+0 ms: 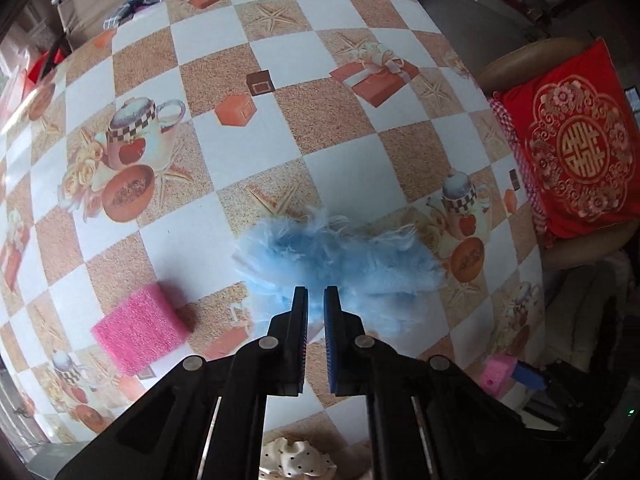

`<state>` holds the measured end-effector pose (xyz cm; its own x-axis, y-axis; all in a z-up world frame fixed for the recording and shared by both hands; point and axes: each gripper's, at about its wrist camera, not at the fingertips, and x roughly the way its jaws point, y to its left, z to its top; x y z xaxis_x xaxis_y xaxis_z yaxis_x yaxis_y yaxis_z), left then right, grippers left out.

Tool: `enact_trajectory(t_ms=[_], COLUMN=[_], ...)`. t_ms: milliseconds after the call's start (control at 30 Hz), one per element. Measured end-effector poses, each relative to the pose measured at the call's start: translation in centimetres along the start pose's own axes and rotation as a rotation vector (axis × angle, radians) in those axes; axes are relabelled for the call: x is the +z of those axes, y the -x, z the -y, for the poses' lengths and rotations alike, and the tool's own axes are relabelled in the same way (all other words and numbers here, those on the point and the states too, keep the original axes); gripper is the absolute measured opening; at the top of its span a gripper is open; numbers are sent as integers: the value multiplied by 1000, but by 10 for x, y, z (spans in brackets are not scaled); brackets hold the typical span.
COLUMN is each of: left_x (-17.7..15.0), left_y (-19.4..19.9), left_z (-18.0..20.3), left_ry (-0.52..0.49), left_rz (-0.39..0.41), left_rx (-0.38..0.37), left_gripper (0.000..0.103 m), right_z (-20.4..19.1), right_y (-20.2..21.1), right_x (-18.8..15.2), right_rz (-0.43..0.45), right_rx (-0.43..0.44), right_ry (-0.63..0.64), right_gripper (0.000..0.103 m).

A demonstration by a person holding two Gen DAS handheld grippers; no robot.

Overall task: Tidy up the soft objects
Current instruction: 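Close the left tool on the fluffy item while the right tool closes on the pink sponge, then lift the fluffy item with the left tool while the right tool lifts the pink sponge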

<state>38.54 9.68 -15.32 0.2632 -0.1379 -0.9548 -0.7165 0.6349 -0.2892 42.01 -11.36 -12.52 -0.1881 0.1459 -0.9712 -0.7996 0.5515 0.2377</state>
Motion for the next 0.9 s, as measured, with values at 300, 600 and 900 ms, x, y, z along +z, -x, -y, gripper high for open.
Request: enact_trajectory(t_ms=[300,600,900], left_x=[-9,1,-2], left_y=[17,-11,-31], left_z=[-56,-29,6], left_ry=[449,425,209], left_rz=[-93,-108,-172], left_rx=[-188,-3,173], left_gripper=[81,82,103], right_z=[0,12,19], right_y=[-6,-7,-9], right_x=[-1,-7,-11], right_rz=[-13,-23,-33], right_rx=[27,22,17], right_ry=[-2,-19,-27], right_gripper=[51,51,51])
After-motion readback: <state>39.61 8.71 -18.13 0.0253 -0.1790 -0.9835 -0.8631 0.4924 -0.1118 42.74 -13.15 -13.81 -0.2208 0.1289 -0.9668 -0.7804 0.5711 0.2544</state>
